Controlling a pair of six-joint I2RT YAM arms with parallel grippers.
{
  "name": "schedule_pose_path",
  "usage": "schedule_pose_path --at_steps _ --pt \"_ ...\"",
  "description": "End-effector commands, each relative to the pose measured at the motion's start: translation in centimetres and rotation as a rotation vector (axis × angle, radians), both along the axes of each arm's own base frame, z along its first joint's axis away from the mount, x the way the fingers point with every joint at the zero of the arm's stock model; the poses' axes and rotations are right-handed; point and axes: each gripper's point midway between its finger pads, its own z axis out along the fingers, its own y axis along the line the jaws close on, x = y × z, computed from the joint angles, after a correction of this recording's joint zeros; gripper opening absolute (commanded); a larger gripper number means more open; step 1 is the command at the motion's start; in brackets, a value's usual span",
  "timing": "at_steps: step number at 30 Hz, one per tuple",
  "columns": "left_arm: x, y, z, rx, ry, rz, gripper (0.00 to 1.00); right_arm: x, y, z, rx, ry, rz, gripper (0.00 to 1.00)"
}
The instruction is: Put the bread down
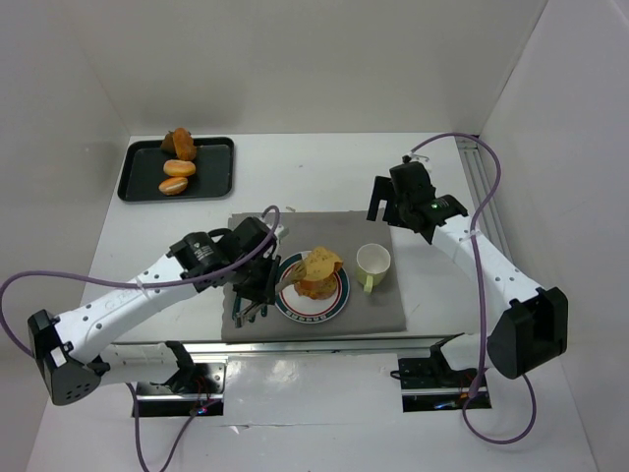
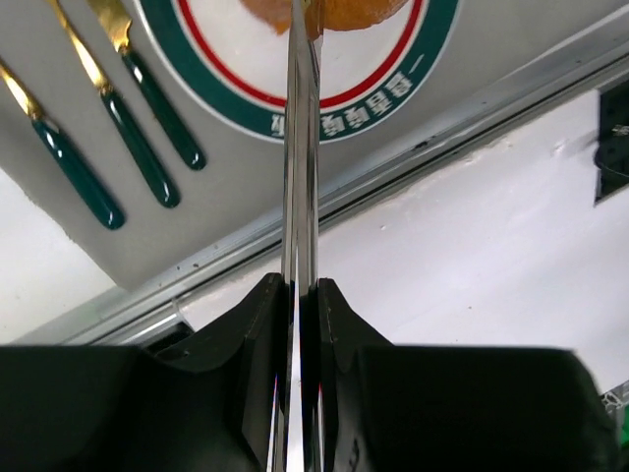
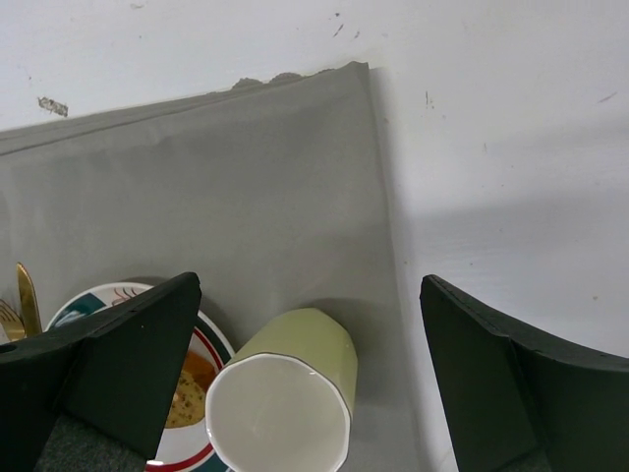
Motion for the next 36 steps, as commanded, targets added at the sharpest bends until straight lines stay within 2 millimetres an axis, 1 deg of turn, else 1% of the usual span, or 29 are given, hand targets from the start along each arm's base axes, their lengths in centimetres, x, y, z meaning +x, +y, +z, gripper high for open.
schedule_pose_path --at_steps 1,2,4,5,6,8,9,11,12,15,16,17,19,20,21,22,23,24,26,27,28,29,30,31,32,33,34,35,36 --pt "-0.8 0.9 -0.9 0.049 0.012 0.056 0.0 0.6 0.1 1.4 0.017 -0.051 0.003 1.0" --pt "-0.7 1.4 -1.3 0.071 0.013 0.087 0.0 0.6 0.1 1.4 0.017 -0.051 0.003 1.0" --pt "-1.1 1.4 -1.1 0.069 0.016 0.084 0.0 0.6 0.1 1.4 0.017 -0.051 0.003 1.0" --pt "-1.2 1.5 -1.5 0.077 0.022 0.084 0.0 0.6 0.1 1.2 0.017 -0.051 0.003 1.0" --pt "-1.4 1.6 -1.8 0.081 0.035 0.08 0.04 0.6 0.2 1.2 0.023 -0.048 0.009 1.0" --pt "-1.7 1.4 -1.8 0.078 0.038 0.077 0.18 0.6 0.3 0.8 0.019 -0.038 0.009 1.0" --pt "-1.7 1.7 -1.9 0.09 0.037 0.081 0.29 0.6 0.3 0.8 0.019 -0.038 0.009 1.0" --pt "-1.9 1.4 -1.1 0.085 0.026 0.075 0.45 0.6 0.3 0.8 0.019 -0.038 0.009 1.0" --pt "-1.6 1.4 -0.8 0.082 0.012 0.08 0.6 0.6 0.3 0.8 0.019 -0.038 0.009 1.0" --pt "-1.5 1.5 0.2 0.089 0.005 0.085 0.72 0.6 0.3 0.8 0.019 -0.038 0.009 1.0" --pt "-1.5 1.6 0.6 0.089 0.005 0.085 0.73 0.6 0.3 0.8 0.019 -0.038 0.009 1.0" --pt "-1.6 1.9 1.1 0.11 0.009 0.088 0.72 0.7 0.3 1.3 0.026 -0.055 0.009 1.0" --pt "-1.0 2.6 1.7 0.141 -0.018 0.121 0.65 0.6 0.2 0.9 0.022 -0.046 0.009 1.0" --pt "-0.5 2.6 2.7 0.13 -0.044 0.149 0.6 0.6 0.2 0.8 0.022 -0.046 0.009 1.0" --pt "0.0 3.5 3.1 0.158 -0.069 0.176 0.58 0.6 0.2 0.8 0.022 -0.046 0.009 1.0" --pt "0.4 3.8 3.8 0.156 -0.088 0.194 0.57 0.6 0.2 0.8 0.022 -0.046 0.009 1.0" --pt "1.4 3.6 5.1 0.134 -0.124 0.218 0.57 0.6 0.2 0.8 0.022 -0.046 0.009 1.0" --pt "2.4 4.3 5.5 0.159 -0.147 0.248 0.57 0.4 0.2 0.5 0.019 -0.037 0.009 1.0" --pt "4.3 4.7 6.4 0.166 -0.193 0.271 0.56 0.6 0.2 0.6 0.022 -0.046 0.009 1.0" --pt "5.8 4.9 7.4 0.154 -0.23 0.308 0.54 0.6 0.2 0.6 0.022 -0.046 0.009 1.0" --pt "7.3 4.9 7.4 0.169 -0.26 0.327 0.54 0.6 0.2 0.6 0.022 -0.046 0.009 1.0" --pt "9.7 4.9 8.6 0.142 -0.322 0.359 0.54 0.6 0.2 0.6 0.022 -0.046 0.009 1.0" --pt "11.3 4.9 8.9 0.138 -0.353 0.376 0.54 0.5 0.4 0.6 0.028 -0.043 0.016 1.0" --pt "13.3 4.8 8.2 0.166 -0.372 0.361 0.56 0.4 0.3 0.2 0.025 -0.035 0.016 1.0" --pt "15.1 4.7 8.6 0.154 -0.398 0.383 0.59 0.4 0.3 0.2 0.025 -0.035 0.016 1.0" --pt "18.1 5.0 9.8 0.115 -0.457 0.439 0.59 0.4 0.4 0.2 0.031 -0.034 0.01 1.0" --pt "20.1 4.5 8.4 0.131 -0.445 0.439 0.59 0.4 0.4 0.2 0.032 -0.034 0.01 1.0" --pt "21.8 4.6 8.1 0.141 -0.463 0.459 0.59 0.4 0.4 0.2 0.032 -0.034 0.01 1.0" --pt "23.9 5.3 8.0 0.133 -0.478 0.493 0.59 0.4 0.4 0.2 0.039 -0.034 0.003 1.0"
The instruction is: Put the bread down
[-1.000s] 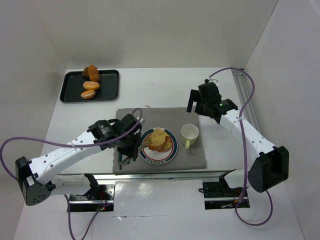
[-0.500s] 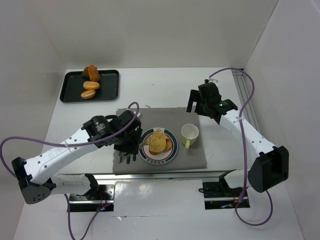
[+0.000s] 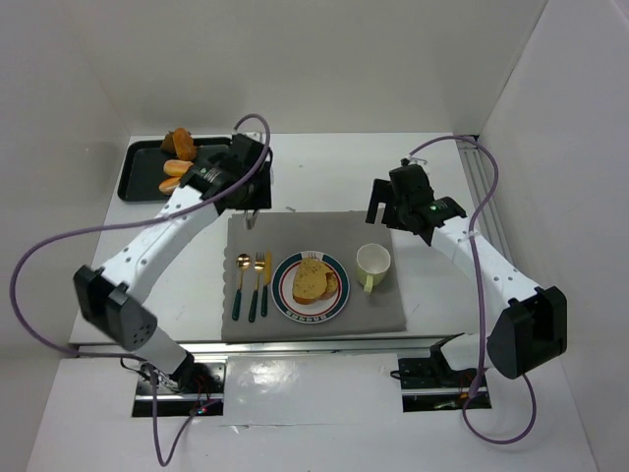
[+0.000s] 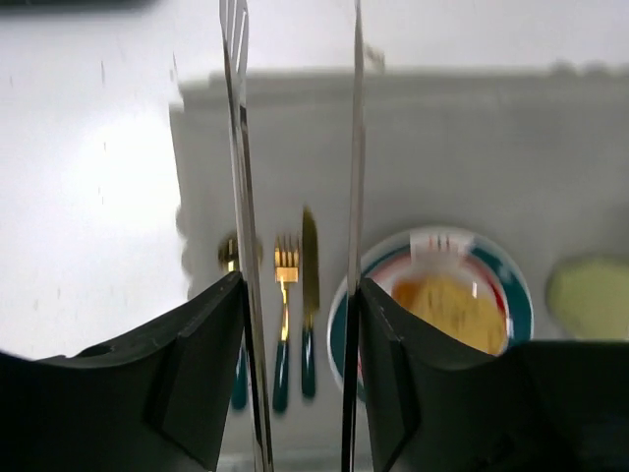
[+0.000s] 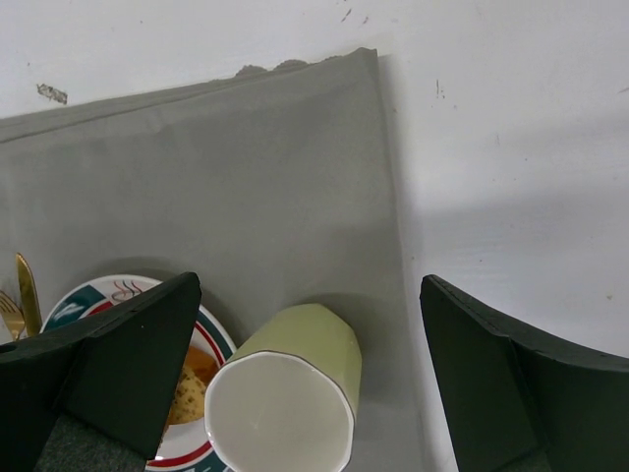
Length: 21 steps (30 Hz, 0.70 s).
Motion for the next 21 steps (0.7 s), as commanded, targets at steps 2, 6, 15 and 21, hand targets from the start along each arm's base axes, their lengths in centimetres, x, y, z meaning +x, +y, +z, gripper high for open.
schedule_pose_path --at_steps 2,6,15,21 --pt "10.3 -0.4 0.8 -0.023 -0.193 0.047 0.6 0.6 0.3 1.1 0.033 -0.048 -0.006 1.0" --pt "17.5 -0.3 -3.8 0.011 -0.184 0.099 0.6 0.7 0.3 0.8 0.037 -0.039 -0.012 1.0" --pt "23.6 -3.0 -12.3 -0.023 -0.068 0.055 0.73 0.8 -0.4 0.3 0.018 -0.027 -0.034 1.0" --pt "23.8 -2.2 -11.8 -0.027 -0.038 0.062 0.99 0.8 -0.8 -0.1 0.011 -0.01 -0.056 1.0"
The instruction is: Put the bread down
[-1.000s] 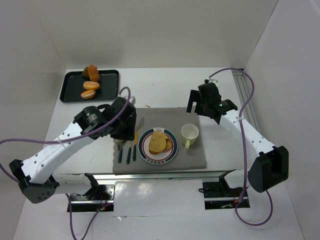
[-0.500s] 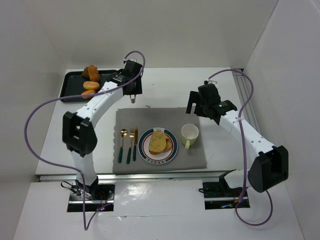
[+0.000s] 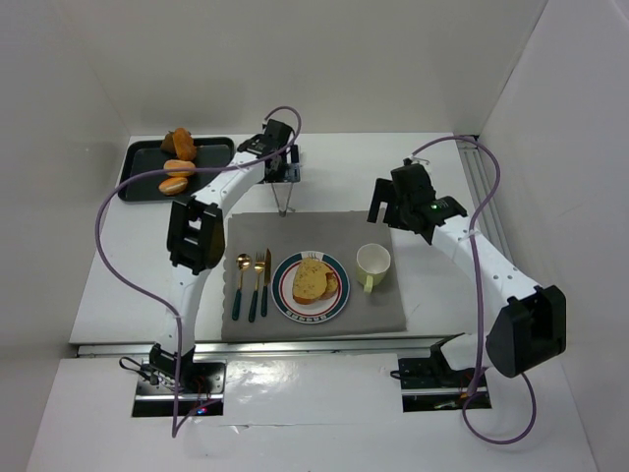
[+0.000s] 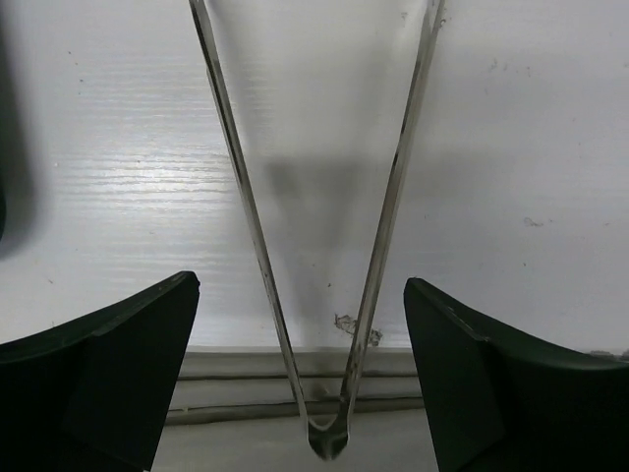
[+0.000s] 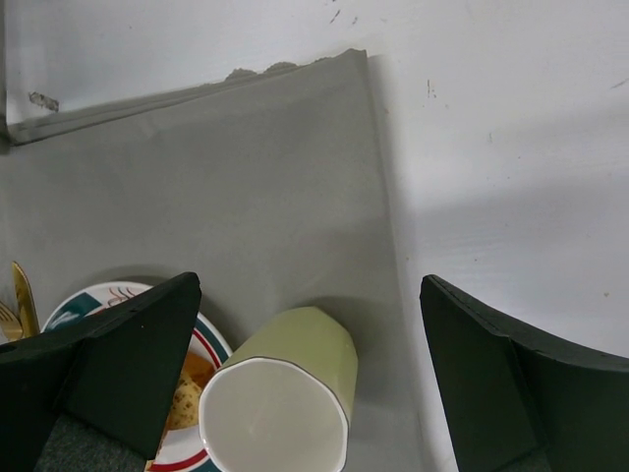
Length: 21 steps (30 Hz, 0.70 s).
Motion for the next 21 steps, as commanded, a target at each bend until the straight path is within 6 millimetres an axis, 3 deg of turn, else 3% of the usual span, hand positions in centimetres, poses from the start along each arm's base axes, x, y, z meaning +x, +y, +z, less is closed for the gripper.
schedule_pose_path --at_steps 1,4,5,6,9,11,12,13,15,16,18,19,21 --pt "0.9 0.1 4.7 -0.044 -0.076 -0.025 0.99 0.6 -0.5 0.0 0.003 -0.016 -0.039 1.0" --pt "0.0 0.3 10.4 -0.074 -0.156 -0.04 0.99 0.9 -0.8 0.5 -0.002 -0.031 -0.064 1.0" --pt "-0.2 0.2 10.3 -0.077 -0.145 -0.046 0.99 0.9 -0.8 0.5 -0.002 -0.031 -0.064 1.0" --pt "-1.0 0.4 13.2 -0.092 -0.187 -0.046 0.99 1.0 -0.9 0.5 -0.008 -0.034 -0.07 1.0" --pt "-4.1 1.0 17.4 -0.129 -0.226 -0.07 0.99 1.2 -1.3 1.2 -0.017 -0.057 -0.086 1.0" --pt "-6.1 0.6 18.7 -0.166 -0.235 -0.095 0.99 1.2 -1.6 1.4 -0.03 -0.059 -0.099 1.0" --pt "-7.5 0.9 17.2 -0.17 -0.19 -0.09 0.99 1.0 -1.6 1.3 -0.027 -0.051 -0.105 1.0" --pt "-9.1 1.1 18.9 -0.192 -0.213 -0.106 0.99 1.2 -1.7 1.4 -0.033 -0.053 -0.112 1.0" --pt "-10.8 1.5 18.7 -0.213 -0.2 -0.095 0.99 1.3 -2.0 1.4 -0.034 -0.053 -0.121 1.0" --pt "-12.3 1.6 16.4 -0.202 -0.143 -0.094 0.99 1.3 -2.0 1.4 -0.034 -0.053 -0.121 1.0" --pt "-14.6 2.0 16.8 -0.214 -0.146 -0.093 0.99 0.9 -1.9 0.6 -0.031 -0.031 -0.11 1.0" --pt "-15.9 2.1 15.0 -0.201 -0.105 -0.087 0.99 1.3 -2.1 0.8 -0.025 -0.044 -0.119 1.0" --pt "-17.2 2.2 14.6 -0.208 -0.1 -0.089 0.99 1.1 -2.2 0.3 -0.03 -0.033 -0.119 1.0"
